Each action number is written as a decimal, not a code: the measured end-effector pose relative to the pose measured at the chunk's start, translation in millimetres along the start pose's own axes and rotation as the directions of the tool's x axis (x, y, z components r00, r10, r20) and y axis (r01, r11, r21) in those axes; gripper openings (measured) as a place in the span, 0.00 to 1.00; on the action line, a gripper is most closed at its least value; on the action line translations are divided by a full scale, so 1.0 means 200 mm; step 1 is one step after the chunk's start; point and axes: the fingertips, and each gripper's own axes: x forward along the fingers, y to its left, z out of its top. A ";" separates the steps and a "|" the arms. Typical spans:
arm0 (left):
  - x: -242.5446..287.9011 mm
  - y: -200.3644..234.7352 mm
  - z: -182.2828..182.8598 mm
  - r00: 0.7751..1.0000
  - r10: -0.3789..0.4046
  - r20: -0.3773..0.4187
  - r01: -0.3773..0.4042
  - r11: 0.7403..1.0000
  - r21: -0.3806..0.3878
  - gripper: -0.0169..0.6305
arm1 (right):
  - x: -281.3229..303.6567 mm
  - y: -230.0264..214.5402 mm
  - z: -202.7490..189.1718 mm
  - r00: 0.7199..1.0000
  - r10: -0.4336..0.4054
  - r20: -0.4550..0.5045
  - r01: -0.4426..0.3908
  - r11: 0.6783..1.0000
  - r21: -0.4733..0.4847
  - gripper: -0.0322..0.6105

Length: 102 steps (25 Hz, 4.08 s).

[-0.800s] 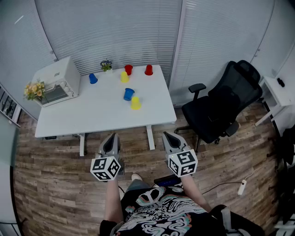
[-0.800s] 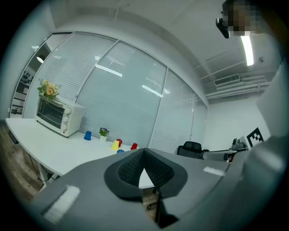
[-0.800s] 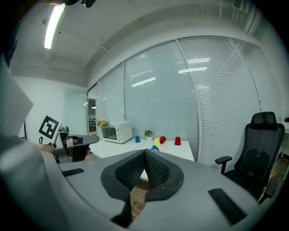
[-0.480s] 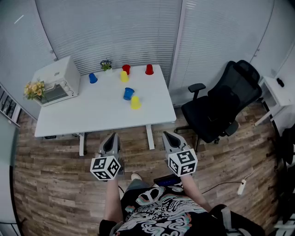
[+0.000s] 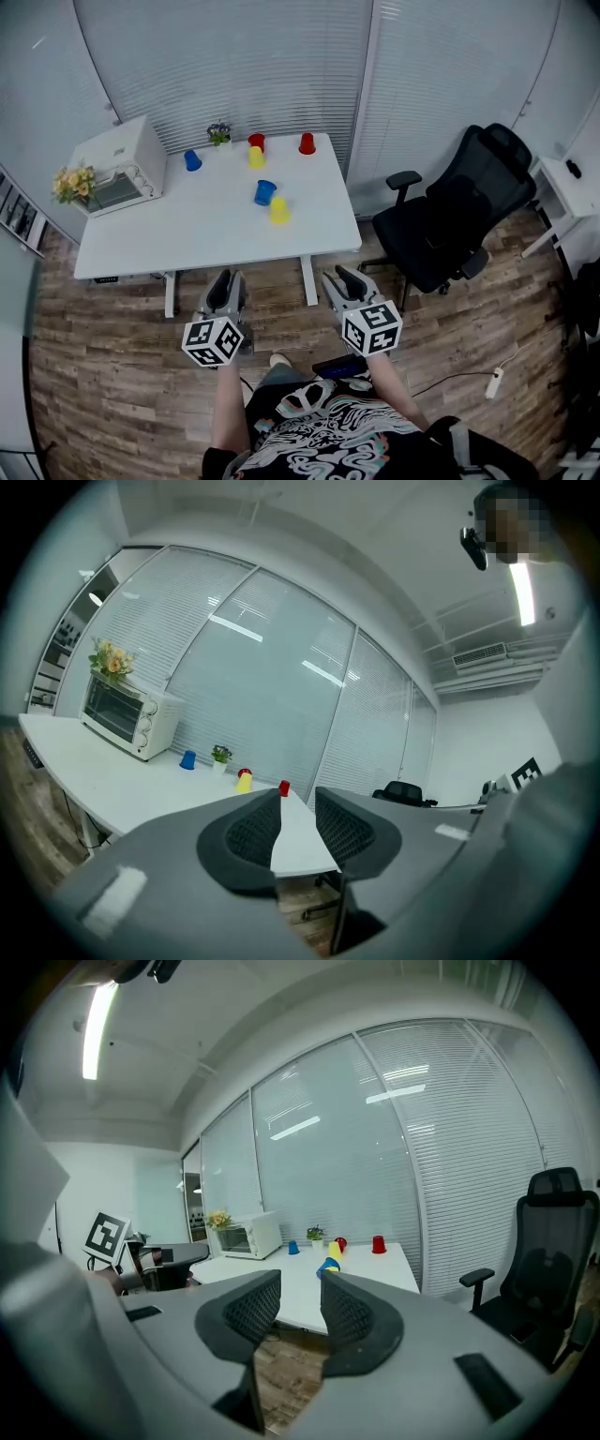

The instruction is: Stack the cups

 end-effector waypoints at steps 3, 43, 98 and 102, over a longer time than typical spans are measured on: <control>0.00 0.03 0.01 1.000 0.015 -0.008 -0.015 1.000 0.020 0.21 | 0.04 0.01 0.00 1.000 0.010 -0.002 -0.010 1.000 0.005 0.27; 1.46 1.66 0.16 0.974 0.178 -0.142 -0.170 0.983 0.070 0.21 | 1.77 -0.21 0.17 0.977 -0.059 -0.203 0.058 0.998 -0.011 0.27; 2.33 2.23 0.07 0.933 0.282 -0.224 -0.248 0.954 0.169 0.39 | 2.12 -0.61 0.11 0.960 0.026 -0.277 0.018 0.988 0.155 0.25; 2.29 2.15 0.07 0.939 0.254 -0.231 -0.213 0.959 0.187 0.39 | 2.09 -0.58 0.11 0.963 0.035 -0.269 0.007 0.989 0.151 0.24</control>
